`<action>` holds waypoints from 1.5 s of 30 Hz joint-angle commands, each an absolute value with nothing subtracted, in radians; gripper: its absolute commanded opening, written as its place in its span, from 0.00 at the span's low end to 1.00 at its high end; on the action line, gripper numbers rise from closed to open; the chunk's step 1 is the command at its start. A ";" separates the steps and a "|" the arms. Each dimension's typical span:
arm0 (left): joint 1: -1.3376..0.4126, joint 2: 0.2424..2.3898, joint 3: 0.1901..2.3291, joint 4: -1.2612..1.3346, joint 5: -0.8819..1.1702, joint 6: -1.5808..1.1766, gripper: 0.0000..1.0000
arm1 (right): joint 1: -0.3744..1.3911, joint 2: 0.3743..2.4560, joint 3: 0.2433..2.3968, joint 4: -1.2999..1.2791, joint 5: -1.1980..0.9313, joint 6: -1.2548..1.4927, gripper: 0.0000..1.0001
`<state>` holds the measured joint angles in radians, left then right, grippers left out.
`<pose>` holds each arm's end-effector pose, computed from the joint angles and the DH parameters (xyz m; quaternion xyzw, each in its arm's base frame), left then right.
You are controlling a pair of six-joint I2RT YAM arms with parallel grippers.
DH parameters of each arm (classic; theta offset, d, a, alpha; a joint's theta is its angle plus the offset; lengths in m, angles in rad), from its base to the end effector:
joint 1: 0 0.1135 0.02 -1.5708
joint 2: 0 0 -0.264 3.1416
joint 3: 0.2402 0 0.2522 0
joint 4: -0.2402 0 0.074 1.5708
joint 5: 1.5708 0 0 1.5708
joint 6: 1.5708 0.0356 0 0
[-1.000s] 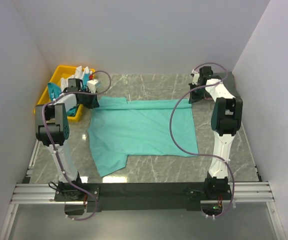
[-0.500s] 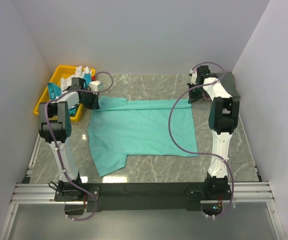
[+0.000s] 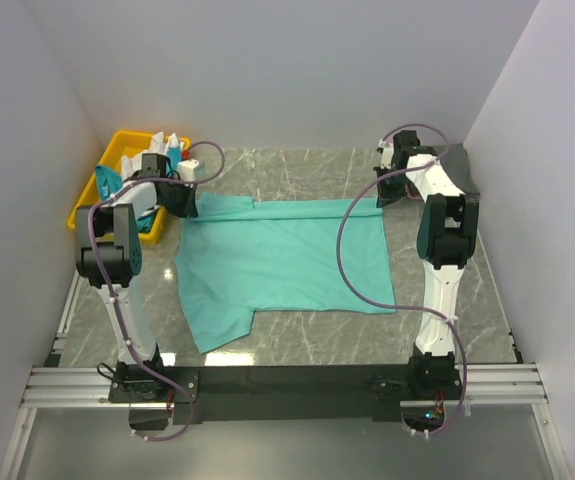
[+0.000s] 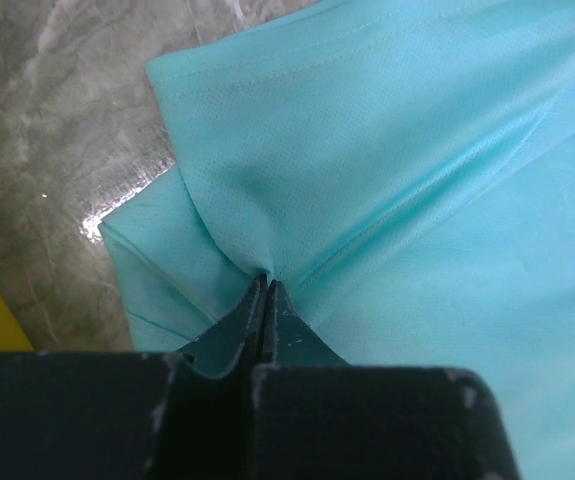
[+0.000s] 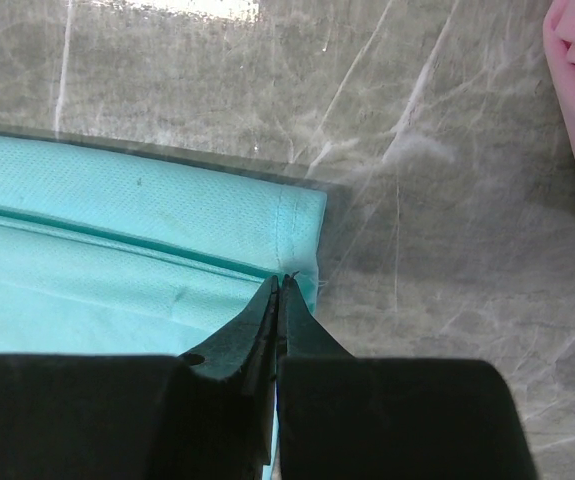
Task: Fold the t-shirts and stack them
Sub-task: Fold the tshirt
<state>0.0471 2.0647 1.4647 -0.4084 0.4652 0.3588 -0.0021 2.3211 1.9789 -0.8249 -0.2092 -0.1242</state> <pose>0.4379 0.0046 0.1676 0.2083 0.9136 -0.1625 0.3091 0.4937 0.0064 0.1809 -0.0803 0.9713 0.0895 0.2054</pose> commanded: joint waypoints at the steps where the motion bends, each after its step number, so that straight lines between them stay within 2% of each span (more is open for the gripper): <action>1: 0.054 1.985 1.497 -0.422 0.439 0.357 0.01 | -0.005 2.253 2.016 -0.841 -0.198 -0.147 0.00; 14: 0.057 1.884 1.394 -0.397 0.443 0.385 0.01 | -0.005 2.174 1.916 -0.796 -0.215 -0.152 0.00; 23: 0.057 1.917 1.345 -0.419 0.429 0.397 0.01 | -0.005 2.204 1.844 -0.773 -0.203 -0.163 0.00; 35: 0.052 1.996 1.342 -0.426 0.390 0.373 0.02 | -0.005 2.273 1.870 -0.765 -0.155 -0.169 0.00; 38: 0.054 1.981 1.351 -0.471 0.431 0.391 0.16 | -0.005 2.275 1.897 -0.784 -0.156 -0.175 0.00; 39: 0.057 1.970 1.351 -0.483 0.471 0.400 0.25 | -0.005 2.273 1.905 -0.801 -0.161 -0.175 0.10; 41: 0.067 1.935 1.353 -0.494 0.505 0.433 0.32 | -0.005 2.246 1.919 -0.813 -0.178 -0.179 0.21; 42: 0.072 1.901 1.367 -0.503 0.534 0.437 0.41 | -0.005 2.231 1.919 -0.811 -0.186 -0.178 0.31; 45: 0.084 1.870 1.437 -0.508 0.552 0.443 0.50 | -0.005 2.172 1.933 -0.808 -0.221 -0.172 0.44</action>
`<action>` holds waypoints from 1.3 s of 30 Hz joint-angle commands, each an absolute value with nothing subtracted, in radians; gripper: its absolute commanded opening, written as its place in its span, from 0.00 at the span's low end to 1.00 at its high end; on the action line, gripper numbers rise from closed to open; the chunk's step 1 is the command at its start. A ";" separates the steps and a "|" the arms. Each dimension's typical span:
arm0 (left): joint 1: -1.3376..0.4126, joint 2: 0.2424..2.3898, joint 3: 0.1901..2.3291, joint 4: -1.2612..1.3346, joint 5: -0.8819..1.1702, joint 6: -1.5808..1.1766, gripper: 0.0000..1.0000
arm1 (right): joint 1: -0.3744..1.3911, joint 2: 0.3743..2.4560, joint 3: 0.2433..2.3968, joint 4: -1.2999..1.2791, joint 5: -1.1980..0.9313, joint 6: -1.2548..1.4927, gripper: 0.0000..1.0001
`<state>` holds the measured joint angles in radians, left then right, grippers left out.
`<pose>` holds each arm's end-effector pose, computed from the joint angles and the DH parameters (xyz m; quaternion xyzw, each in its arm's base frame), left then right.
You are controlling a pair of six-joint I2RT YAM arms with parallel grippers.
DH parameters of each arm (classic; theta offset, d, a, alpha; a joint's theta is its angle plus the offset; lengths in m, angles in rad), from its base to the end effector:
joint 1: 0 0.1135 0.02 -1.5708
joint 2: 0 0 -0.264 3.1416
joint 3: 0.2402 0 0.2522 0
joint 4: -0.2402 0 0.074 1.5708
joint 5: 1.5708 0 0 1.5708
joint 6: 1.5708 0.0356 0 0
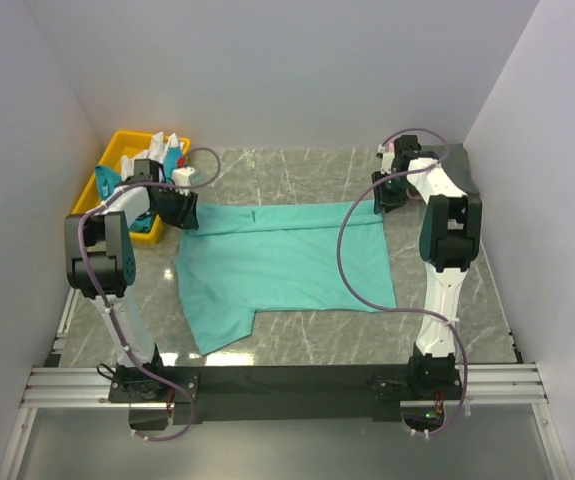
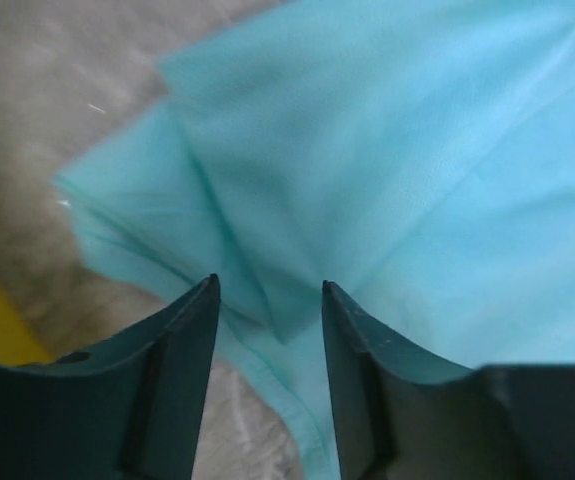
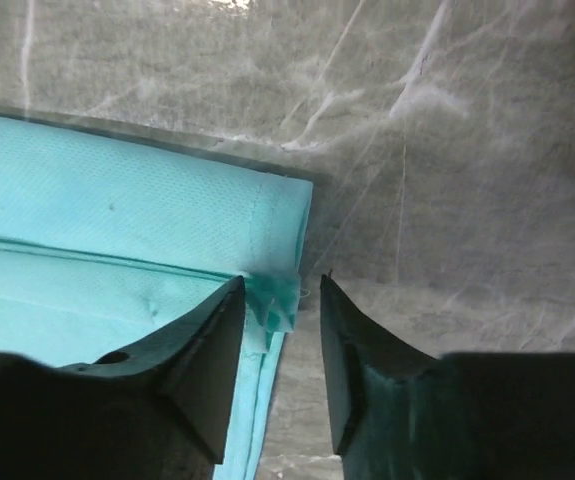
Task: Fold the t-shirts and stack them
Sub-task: Fold the tshirt
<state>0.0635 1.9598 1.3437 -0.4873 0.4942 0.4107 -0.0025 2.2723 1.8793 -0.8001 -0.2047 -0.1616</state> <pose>0.4024 0.0087 0.1711 0.2187 0.9193 -0.1786 0.2742 0.4798 0.0060 0.1756 -0.0968 0.9725 0.0847 0.1943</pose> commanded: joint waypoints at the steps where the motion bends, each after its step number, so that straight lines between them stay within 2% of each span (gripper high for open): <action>1: 0.083 1.871 1.454 -0.502 0.543 0.430 0.52 | -0.005 2.163 1.942 -0.810 -0.233 -0.163 0.46; 6: 0.080 1.977 1.603 -0.476 0.532 0.368 0.55 | 0.028 2.186 2.042 -0.831 -0.268 -0.141 0.49; 12: 0.063 2.100 1.706 -0.454 0.525 0.313 0.57 | 0.054 2.276 2.122 -0.853 -0.262 -0.130 0.35; 20: 0.020 2.174 1.715 -0.437 0.508 0.310 0.59 | 0.077 2.322 2.089 -0.831 -0.261 -0.121 0.33; 26: 0.011 2.183 1.698 -0.420 0.489 0.307 0.54 | 0.081 2.329 2.069 -0.822 -0.262 -0.117 0.33; 31: 0.011 2.206 1.724 -0.449 0.486 0.304 0.44 | 0.081 2.332 2.089 -0.825 -0.259 -0.110 0.33; 36: 0.009 2.221 1.738 -0.466 0.482 0.304 0.50 | 0.081 2.332 2.105 -0.831 -0.256 -0.109 0.32; 39: 0.008 2.223 1.730 -0.469 0.485 0.304 0.47 | 0.083 2.330 2.102 -0.831 -0.255 -0.109 0.32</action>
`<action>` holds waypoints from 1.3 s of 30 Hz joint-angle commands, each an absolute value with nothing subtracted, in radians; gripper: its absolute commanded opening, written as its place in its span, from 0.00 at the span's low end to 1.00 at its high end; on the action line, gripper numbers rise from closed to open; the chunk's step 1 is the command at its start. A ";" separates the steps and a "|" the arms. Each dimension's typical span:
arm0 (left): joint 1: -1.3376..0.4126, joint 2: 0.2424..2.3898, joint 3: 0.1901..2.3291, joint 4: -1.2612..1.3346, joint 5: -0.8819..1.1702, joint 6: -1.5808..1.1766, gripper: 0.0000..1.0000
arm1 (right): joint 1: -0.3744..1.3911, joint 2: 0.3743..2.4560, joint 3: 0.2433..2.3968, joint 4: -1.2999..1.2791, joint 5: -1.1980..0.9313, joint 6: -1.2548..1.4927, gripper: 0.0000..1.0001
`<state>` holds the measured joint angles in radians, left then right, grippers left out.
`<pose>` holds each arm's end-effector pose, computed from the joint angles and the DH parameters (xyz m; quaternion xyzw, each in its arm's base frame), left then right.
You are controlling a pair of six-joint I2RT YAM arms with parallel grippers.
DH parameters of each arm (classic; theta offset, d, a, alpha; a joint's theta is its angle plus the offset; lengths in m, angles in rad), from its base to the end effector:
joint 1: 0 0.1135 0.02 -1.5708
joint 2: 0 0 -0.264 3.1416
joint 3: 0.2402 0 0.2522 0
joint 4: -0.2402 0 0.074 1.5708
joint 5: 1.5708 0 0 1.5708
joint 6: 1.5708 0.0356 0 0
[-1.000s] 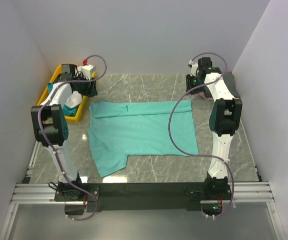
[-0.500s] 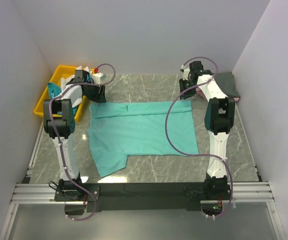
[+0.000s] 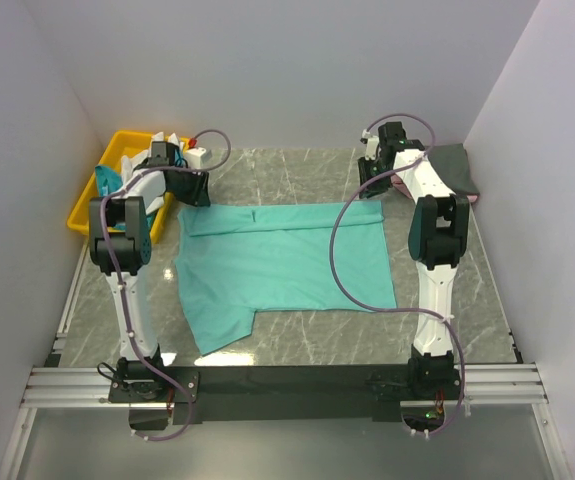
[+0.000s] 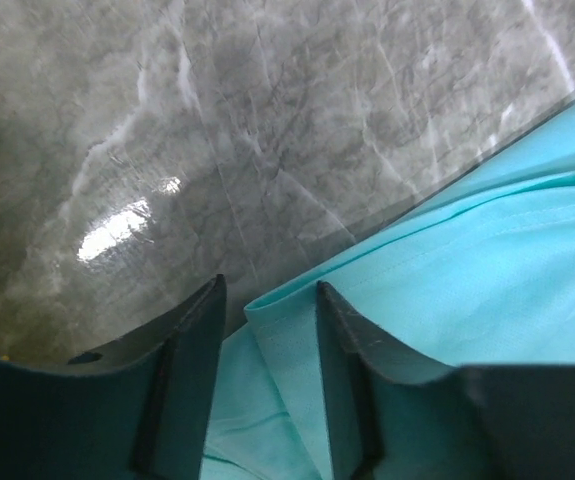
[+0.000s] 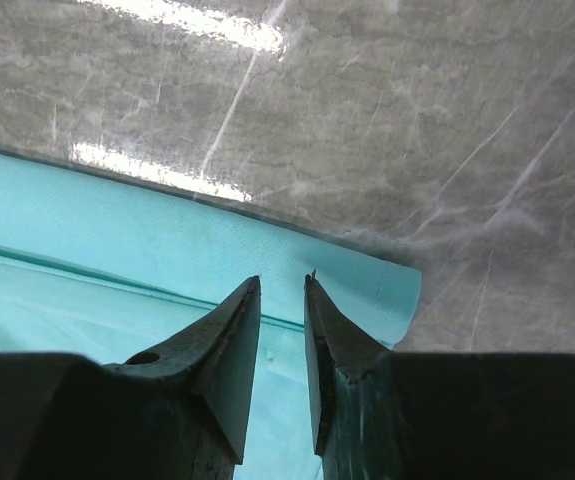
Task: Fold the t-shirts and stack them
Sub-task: Fold the tshirt
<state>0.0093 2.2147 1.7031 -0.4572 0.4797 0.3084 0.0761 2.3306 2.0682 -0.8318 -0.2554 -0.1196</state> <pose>0.4814 -0.0120 0.1700 0.2079 0.9069 -0.1785 0.3203 0.5016 0.0473 0.2029 -0.1241 0.9563 0.1186 0.2368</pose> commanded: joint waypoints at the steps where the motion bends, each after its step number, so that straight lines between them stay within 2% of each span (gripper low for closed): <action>1: 0.008 2.221 1.727 -0.469 0.485 0.302 0.45 | 0.081 2.330 2.100 -0.831 -0.253 -0.109 0.31; 5: 0.008 2.198 1.707 -0.462 0.503 0.307 0.25 | 0.081 2.327 2.098 -0.834 -0.249 -0.112 0.31; 6: 0.008 2.188 1.701 -0.453 0.511 0.307 0.17 | 0.081 2.326 2.098 -0.834 -0.249 -0.113 0.31; 10: 0.008 2.114 1.654 -0.456 0.551 0.340 0.02 | 0.081 2.318 2.091 -0.836 -0.247 -0.117 0.31; 11: 0.008 2.079 1.628 -0.460 0.563 0.348 0.01 | 0.081 2.315 2.089 -0.836 -0.245 -0.118 0.30; 20: 0.008 1.813 1.350 -0.409 0.621 0.492 0.01 | 0.078 2.261 2.016 -0.825 -0.249 -0.135 0.30; 28: 0.008 1.828 1.275 -0.643 0.687 0.753 0.01 | 0.078 2.250 1.994 -0.828 -0.261 -0.143 0.29; 39: 0.008 1.747 1.103 -0.663 0.663 0.983 0.01 | 0.078 2.220 1.970 -0.836 -0.258 -0.163 0.29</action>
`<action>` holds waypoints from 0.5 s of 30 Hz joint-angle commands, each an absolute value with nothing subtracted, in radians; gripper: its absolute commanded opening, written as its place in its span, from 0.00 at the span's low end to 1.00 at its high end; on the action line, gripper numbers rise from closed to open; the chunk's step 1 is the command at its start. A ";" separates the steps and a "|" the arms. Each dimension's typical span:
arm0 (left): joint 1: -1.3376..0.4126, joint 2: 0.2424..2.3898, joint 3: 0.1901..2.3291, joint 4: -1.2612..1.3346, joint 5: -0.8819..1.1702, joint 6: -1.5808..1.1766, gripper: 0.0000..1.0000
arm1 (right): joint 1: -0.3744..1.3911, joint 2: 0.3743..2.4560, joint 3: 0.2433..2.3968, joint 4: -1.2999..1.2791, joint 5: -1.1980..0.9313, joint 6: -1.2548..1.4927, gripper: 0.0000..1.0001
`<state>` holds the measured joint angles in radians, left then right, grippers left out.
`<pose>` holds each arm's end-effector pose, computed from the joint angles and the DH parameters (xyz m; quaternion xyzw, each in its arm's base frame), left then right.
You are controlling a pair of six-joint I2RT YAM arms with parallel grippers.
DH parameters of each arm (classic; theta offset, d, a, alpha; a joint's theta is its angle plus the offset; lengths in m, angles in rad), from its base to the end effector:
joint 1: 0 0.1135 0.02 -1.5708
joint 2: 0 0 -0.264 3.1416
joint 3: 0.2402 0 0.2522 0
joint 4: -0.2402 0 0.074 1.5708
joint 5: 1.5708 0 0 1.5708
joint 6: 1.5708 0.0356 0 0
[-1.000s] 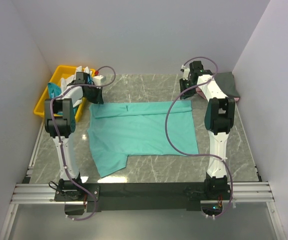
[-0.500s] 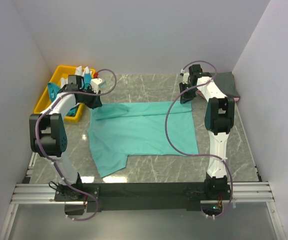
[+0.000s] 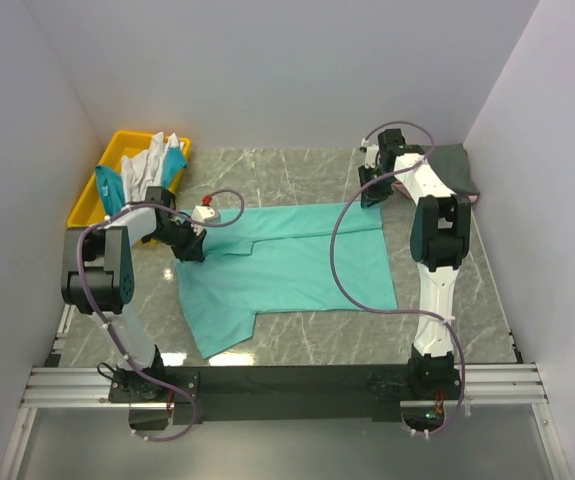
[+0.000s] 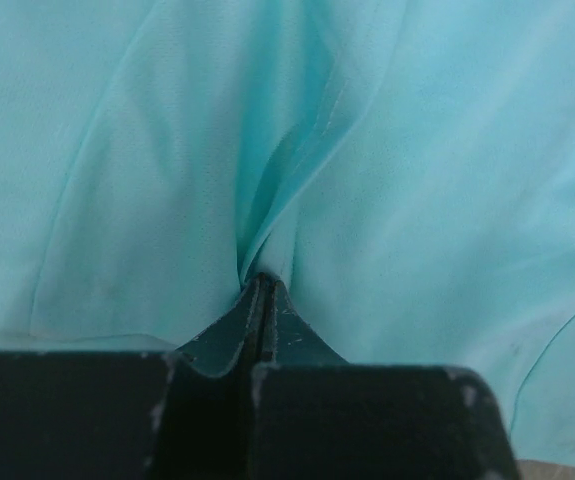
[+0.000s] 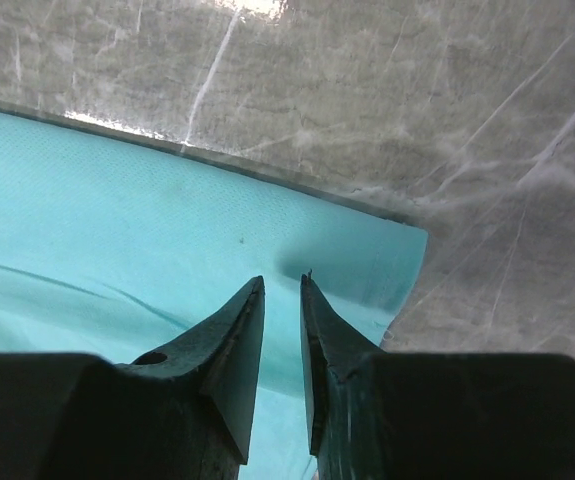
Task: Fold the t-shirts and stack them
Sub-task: Fold the tshirt
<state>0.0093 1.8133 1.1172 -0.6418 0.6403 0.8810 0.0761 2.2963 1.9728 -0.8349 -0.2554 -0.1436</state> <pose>0.3337 -0.0182 0.1590 0.4312 0.8392 -0.2346 0.2341 0.4879 0.0462 0.1907 -0.1323 0.9621 0.1177 0.2072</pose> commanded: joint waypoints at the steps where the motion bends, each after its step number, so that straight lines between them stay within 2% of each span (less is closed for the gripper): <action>1: 0.008 1.740 1.095 -0.664 0.660 0.989 0.01 | 0.080 2.218 1.967 -0.839 -0.259 -0.164 0.29; 4: -0.017 1.735 1.092 -0.683 0.652 1.014 0.04 | 0.080 2.218 1.951 -0.841 -0.267 -0.164 0.28; 5: -0.020 1.735 1.095 -0.716 0.652 1.035 0.15 | 0.080 2.218 1.947 -0.839 -0.271 -0.164 0.28; 12: -0.002 1.723 1.222 -0.873 0.767 1.026 0.38 | 0.100 2.226 1.933 -0.838 -0.293 -0.160 0.27; 15: 0.052 1.739 1.282 -0.833 0.834 0.881 0.42 | 0.115 2.220 1.927 -0.824 -0.304 -0.135 0.27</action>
<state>0.0101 1.7622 1.1946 -0.8246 0.7063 0.9741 0.0875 2.2860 1.9259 -0.8379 -0.2798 -0.1490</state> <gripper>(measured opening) 0.411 0.274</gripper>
